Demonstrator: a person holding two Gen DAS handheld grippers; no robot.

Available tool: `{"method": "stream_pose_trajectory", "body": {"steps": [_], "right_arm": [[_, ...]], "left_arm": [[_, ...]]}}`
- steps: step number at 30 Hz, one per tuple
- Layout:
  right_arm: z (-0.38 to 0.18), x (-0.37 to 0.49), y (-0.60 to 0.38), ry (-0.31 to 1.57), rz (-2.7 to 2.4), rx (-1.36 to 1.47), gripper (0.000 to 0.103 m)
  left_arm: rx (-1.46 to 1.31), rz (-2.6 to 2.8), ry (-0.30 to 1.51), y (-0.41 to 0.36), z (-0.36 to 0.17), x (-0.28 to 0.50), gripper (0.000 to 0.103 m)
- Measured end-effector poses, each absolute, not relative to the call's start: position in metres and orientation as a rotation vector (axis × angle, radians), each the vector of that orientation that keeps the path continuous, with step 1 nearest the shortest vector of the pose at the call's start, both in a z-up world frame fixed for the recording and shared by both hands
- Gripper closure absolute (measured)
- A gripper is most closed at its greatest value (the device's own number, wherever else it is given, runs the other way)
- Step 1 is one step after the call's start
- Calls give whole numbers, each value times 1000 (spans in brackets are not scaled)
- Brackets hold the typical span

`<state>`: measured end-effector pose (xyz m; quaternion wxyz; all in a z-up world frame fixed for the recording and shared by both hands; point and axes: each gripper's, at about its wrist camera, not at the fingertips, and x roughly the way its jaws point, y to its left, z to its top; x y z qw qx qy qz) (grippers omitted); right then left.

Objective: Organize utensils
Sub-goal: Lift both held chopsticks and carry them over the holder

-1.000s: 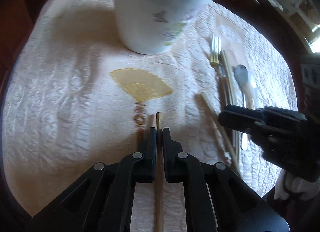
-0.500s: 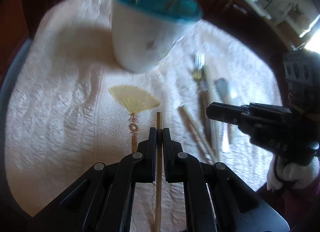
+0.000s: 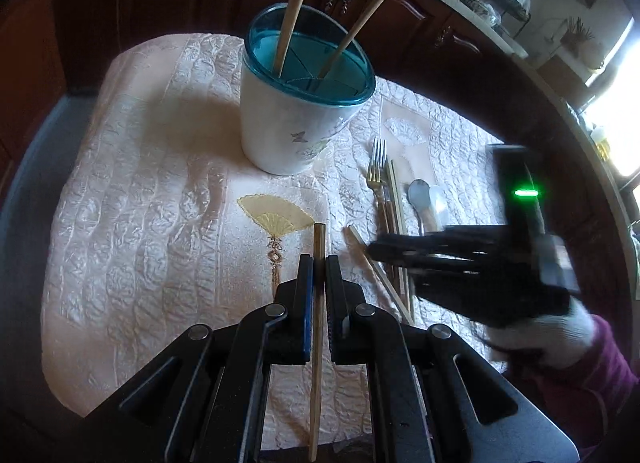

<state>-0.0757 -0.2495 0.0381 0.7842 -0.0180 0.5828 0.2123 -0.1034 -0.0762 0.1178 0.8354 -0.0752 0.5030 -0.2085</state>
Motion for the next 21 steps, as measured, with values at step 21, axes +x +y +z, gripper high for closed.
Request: {"method": "stream_pose_trajectory", "body": {"steps": [21], "right_arm": [[201, -112, -321, 869, 599, 204, 98]], "left_arm": [[-199, -406, 830, 2, 234, -124, 99]]}}
